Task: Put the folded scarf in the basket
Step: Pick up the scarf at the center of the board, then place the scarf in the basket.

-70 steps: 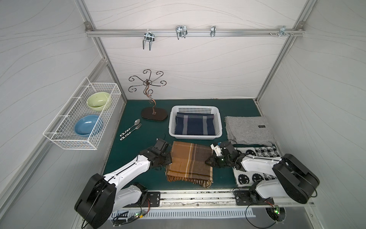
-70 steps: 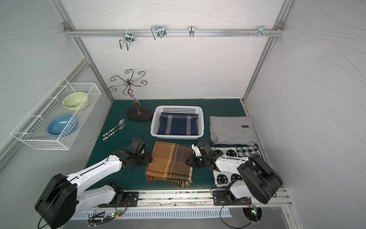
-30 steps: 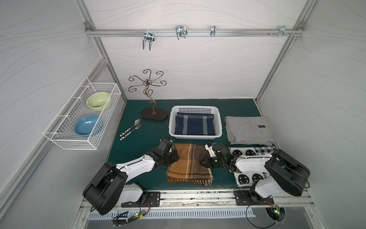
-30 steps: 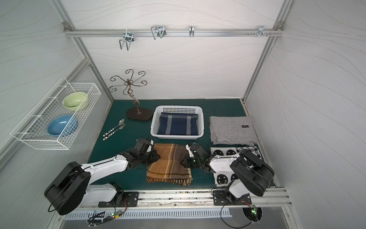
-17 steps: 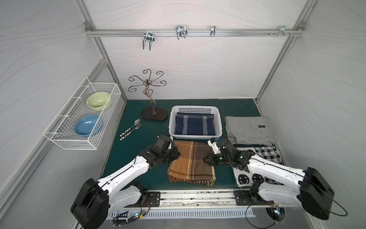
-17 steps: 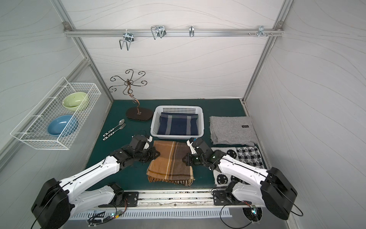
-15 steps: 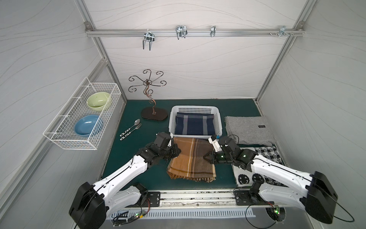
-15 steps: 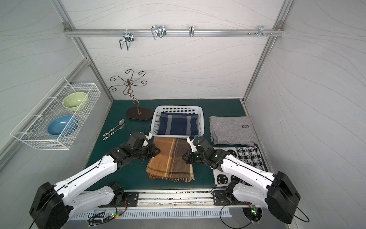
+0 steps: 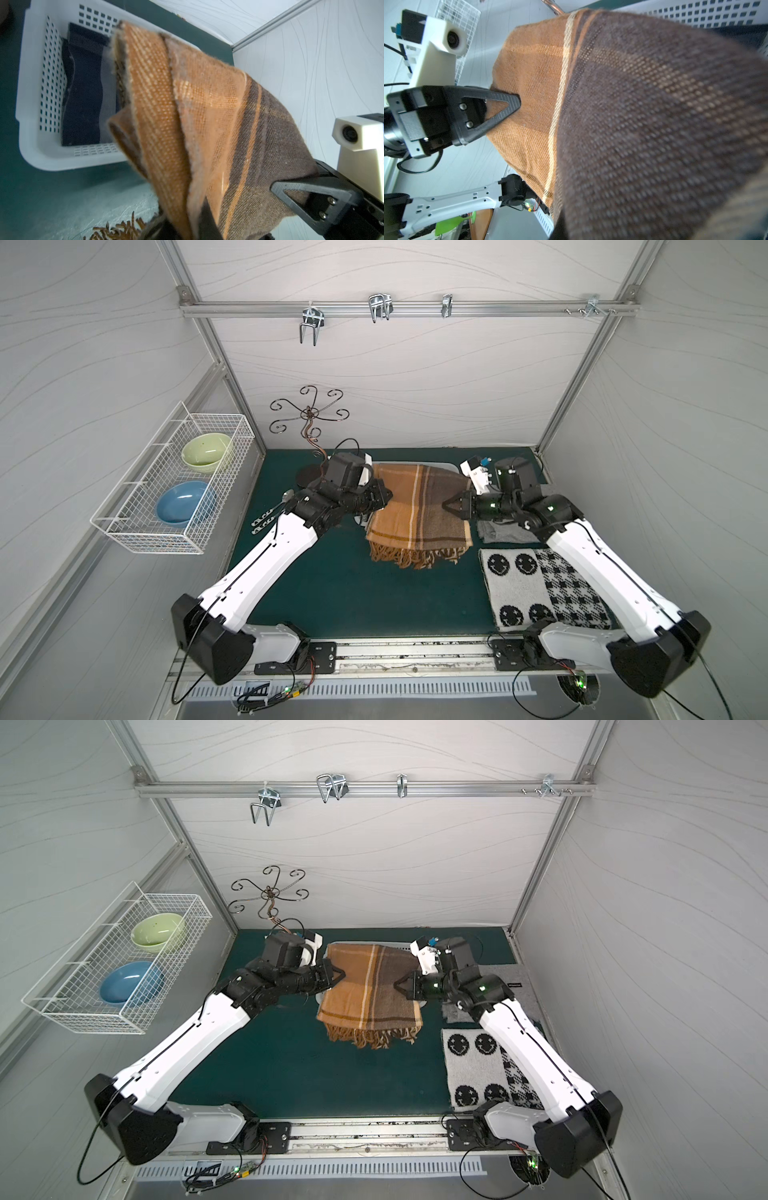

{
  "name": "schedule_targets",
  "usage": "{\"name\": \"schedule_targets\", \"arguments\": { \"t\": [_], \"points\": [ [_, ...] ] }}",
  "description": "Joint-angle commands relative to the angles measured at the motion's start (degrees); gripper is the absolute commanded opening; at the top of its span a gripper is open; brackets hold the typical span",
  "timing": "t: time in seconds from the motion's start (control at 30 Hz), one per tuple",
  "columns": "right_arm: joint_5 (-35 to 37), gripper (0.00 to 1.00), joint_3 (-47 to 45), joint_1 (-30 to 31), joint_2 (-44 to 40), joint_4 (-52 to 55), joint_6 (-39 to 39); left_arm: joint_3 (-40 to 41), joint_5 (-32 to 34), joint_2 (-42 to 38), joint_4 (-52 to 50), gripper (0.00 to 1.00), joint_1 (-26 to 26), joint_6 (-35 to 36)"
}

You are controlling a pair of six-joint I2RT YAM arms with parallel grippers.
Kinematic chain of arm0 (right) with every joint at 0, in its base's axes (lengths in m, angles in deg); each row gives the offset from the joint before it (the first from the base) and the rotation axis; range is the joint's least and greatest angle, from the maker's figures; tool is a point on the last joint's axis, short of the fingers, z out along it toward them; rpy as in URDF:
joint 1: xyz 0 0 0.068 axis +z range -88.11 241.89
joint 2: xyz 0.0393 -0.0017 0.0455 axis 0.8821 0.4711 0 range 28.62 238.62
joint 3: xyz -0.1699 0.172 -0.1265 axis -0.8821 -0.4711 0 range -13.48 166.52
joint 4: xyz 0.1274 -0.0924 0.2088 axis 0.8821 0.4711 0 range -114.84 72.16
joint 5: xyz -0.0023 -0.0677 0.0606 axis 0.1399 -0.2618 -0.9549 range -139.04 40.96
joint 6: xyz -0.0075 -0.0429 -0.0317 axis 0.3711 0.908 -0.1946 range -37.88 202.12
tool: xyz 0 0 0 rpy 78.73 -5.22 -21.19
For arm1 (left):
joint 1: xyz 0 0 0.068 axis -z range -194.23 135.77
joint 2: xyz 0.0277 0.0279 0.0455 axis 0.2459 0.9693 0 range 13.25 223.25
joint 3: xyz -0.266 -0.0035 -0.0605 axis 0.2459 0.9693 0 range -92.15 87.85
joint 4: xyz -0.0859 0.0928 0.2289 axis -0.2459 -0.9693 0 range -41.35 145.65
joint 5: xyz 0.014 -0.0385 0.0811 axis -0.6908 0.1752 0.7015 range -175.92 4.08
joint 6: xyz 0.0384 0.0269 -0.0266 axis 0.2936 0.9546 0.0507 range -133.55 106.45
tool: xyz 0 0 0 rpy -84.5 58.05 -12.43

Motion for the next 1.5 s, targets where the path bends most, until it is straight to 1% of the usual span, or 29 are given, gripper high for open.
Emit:
{"name": "schedule_targets", "arguments": {
  "t": [0.0,0.13,0.23,0.37,0.43,0.47,0.57,0.6,0.63,0.67,0.73,0.8,0.9,1.07,1.13,1.17,1.3,1.37,1.47],
  "points": [
    [-4.77,0.0,7.56,-3.32,5.45,4.79,5.97,-10.7,2.41,5.49,-2.23,0.0,-0.9,4.84],
    [-9.29,0.0,14.83,-8.65,13.22,1.67,4.8,-22.37,-0.74,14.91,-2.25,0.0,-4.39,5.07],
    [-12.95,0.0,21.35,-11.25,20.35,0.27,3.04,-30.78,-0.82,22.11,-2.21,0.0,-5.96,6.86],
    [-12.13,0.0,26.71,-12.14,27.99,-3.91,1.87,-37.08,1.08,29.93,0.51,0.0,-7.4,9.73],
    [-10.57,0.0,31.29,-12.32,32.56,-4.35,2.13,-40.84,1.33,33.92,2.74,0.0,-8.39,10.63],
    [-10.33,0.0,34.81,-12.35,35.73,-3.35,2.56,-44.01,1.19,36.62,2.77,0.0,-9.03,10.55],
    [-10.2,0.0,44.81,-12.54,43.15,-0.52,3.37,-54.91,-1.9,44.48,0.01,0.0,-10.61,10.3],
    [-10.14,0.0,46.53,-12.54,44.66,-0.22,3.84,-56.99,-2.32,46.17,-0.5,0.0,-10.88,10.48],
    [-9.9,0.0,46.89,-12.54,45.4,-0.56,4.06,-57.44,-2.42,46.9,-0.48,0.0,-11.09,10.59],
    [-9.52,0.0,46.04,-12.54,45.77,-1.53,3.95,-56.44,-2.37,47.07,-0.44,0.0,-11.31,10.72],
    [-9.4,0.0,42.61,-12.56,45.72,-3.25,4.36,-50.35,-3.08,45.47,1.84,0.0,-11.66,9.92],
    [-9.36,0.0,37.54,-12.54,44.75,-4.34,5.02,-40.38,-4.14,42.51,5.97,0.0,-12.12,7.84],
    [-9.13,0.0,27.68,-12.57,42.33,-7.85,5.39,-28.82,-4.31,39.09,10.2,0.0,-12.42,5.99],
    [-10.23,0.0,17.34,-12.28,42.08,-9.44,6.13,-18.25,-6.33,38.14,11.38,0.0,-12.39,4.28],
    [-10.58,0.0,15.37,-12.28,42.1,-9.35,6.37,-13.3,-6.17,37.14,14.57,0.0,-12.39,3.24],
    [-10.64,0.0,14.76,-12.27,42.18,-9.11,6.82,-11.66,-6.2,36.77,15.61,0.0,-12.39,2.89],
    [-8.2,0.0,14.11,-11.55,42.09,-8.15,8.48,-9.83,-6.31,37.38,14.1,0.0,-12.2,3.71],
    [-6.57,0.0,15.72,-10.79,43.16,-4.8,9.92,-8.97,-5.75,37.31,13.21,0.0,-12.17,4.18],
    [-1.18,0.0,17.47,-8.84,43.77,-0.36,12.84,-7.35,-4.54,36.91,14.01,0.0,-12.13,4.52]
  ]
}}
